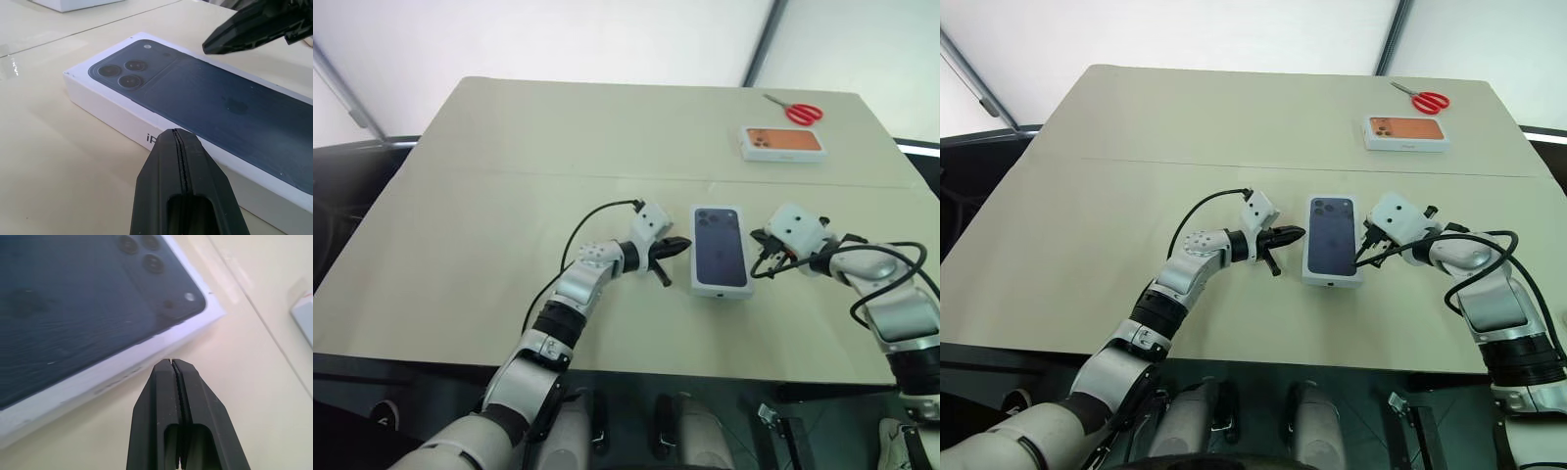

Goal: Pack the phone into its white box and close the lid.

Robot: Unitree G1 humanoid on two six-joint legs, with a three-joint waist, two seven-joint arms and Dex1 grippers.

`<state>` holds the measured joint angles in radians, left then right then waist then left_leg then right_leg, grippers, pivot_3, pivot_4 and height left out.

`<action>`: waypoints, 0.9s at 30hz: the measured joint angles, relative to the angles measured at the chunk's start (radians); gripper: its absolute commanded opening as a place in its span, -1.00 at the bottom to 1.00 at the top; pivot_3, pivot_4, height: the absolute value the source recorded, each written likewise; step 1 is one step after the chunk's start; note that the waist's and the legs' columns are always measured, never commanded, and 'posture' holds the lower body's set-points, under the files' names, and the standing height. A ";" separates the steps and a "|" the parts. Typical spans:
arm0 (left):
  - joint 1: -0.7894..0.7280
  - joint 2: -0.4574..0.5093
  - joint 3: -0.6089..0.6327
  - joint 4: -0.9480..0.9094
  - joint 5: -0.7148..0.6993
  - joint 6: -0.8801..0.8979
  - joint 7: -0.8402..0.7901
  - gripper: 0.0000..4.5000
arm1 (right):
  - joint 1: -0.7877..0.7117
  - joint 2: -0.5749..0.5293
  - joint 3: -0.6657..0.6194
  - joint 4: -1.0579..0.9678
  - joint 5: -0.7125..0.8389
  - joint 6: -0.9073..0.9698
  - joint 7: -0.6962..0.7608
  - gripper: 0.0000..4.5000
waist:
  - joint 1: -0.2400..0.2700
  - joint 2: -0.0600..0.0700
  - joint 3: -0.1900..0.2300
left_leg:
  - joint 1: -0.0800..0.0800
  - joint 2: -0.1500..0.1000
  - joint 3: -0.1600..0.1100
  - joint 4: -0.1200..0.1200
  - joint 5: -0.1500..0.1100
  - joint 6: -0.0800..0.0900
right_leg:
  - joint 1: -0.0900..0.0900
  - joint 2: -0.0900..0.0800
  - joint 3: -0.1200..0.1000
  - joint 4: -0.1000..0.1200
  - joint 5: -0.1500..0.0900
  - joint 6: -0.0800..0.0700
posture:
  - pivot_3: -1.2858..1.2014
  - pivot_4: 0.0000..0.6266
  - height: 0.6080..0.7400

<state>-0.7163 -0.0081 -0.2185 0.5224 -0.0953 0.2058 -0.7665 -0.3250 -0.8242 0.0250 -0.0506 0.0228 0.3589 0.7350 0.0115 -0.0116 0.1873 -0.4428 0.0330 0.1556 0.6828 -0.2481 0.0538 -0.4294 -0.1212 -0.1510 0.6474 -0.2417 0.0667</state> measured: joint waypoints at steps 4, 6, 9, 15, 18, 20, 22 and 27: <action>-0.005 -0.004 0.012 -0.003 -0.014 0.016 0.003 -1.00 | -0.006 0.032 -0.004 -0.005 0.001 0.004 -0.016 -0.98 | -0.002 0.000 0.000 | 0.000 0.000 0.000 0.000 0.000 0.000 | 0.000 0.000 0.000 0.000 0.000 0.000 | 0.03 -0.52 0.96; -0.017 -0.005 0.028 -0.015 -0.030 0.033 0.006 -1.00 | -0.026 0.041 -0.004 -0.003 0.001 0.000 -0.027 -0.98 | -0.004 0.000 0.000 | 0.000 0.000 0.000 0.000 0.000 0.000 | -0.001 0.001 0.000 0.000 0.000 0.000 | 0.03 -0.52 0.96; -0.073 -0.007 0.057 -0.017 -0.051 0.047 0.015 -1.00 | -0.092 0.060 -0.017 0.036 -0.003 -0.014 -0.069 -0.98 | -0.003 0.000 0.000 | 0.000 0.000 0.000 0.000 0.000 0.000 | -0.001 0.001 0.000 0.000 0.000 0.000 | 0.03 -0.52 0.96; -0.205 -0.044 0.088 0.117 -0.045 -0.036 0.078 -1.00 | -0.188 0.104 -0.004 0.117 -0.034 -0.070 -0.116 -0.98 | 0.000 0.000 0.000 | 0.000 -0.001 0.001 0.000 0.000 0.000 | 0.000 0.001 0.000 0.000 0.000 0.001 | 0.03 -0.52 0.96; -0.238 -0.064 0.085 0.265 -0.020 -0.099 0.100 -1.00 | -0.199 0.142 0.047 0.182 -0.069 -0.083 -0.123 -0.98 | -0.003 0.000 0.000 | 0.000 -0.001 0.001 0.000 0.000 0.000 | 0.000 0.002 0.000 0.001 0.000 0.001 | 0.03 -0.52 0.96; -0.253 -0.067 0.054 0.359 0.031 -0.148 0.111 -1.00 | -0.201 0.149 0.097 0.236 -0.116 -0.082 -0.135 -0.98 | -0.002 0.000 0.000 | 0.000 -0.001 0.002 0.000 0.000 0.000 | 0.000 0.002 0.000 0.001 0.000 0.001 | 0.03 -0.52 0.96; -0.250 -0.063 0.023 0.401 0.069 -0.193 0.096 -1.00 | -0.197 0.155 0.099 0.231 -0.117 -0.071 -0.127 -0.98 | -0.004 0.000 0.000 | 0.000 -0.001 0.002 0.000 0.000 0.000 | 0.000 0.002 0.000 0.001 0.000 0.001 | 0.03 -0.52 0.96; -0.168 -0.031 -0.004 0.314 0.083 -0.229 -0.030 -1.00 | -0.080 0.084 0.081 0.070 -0.083 -0.017 -0.002 -0.98 | -0.002 -0.001 -0.004 | 0.002 0.000 0.000 0.000 0.000 0.000 | 0.002 0.001 0.000 0.000 0.000 0.001 | 0.03 -0.52 0.96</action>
<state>-0.8838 -0.0390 -0.2225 0.8360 -0.0126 -0.0227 -0.7966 -0.4050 -0.7405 0.1065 0.0192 -0.0606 0.3414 0.7325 0.0100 -0.0126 0.1830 -0.4409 0.0328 0.1556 0.6832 -0.2484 0.0539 -0.4270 -0.1206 -0.1511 0.6472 -0.2420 0.0681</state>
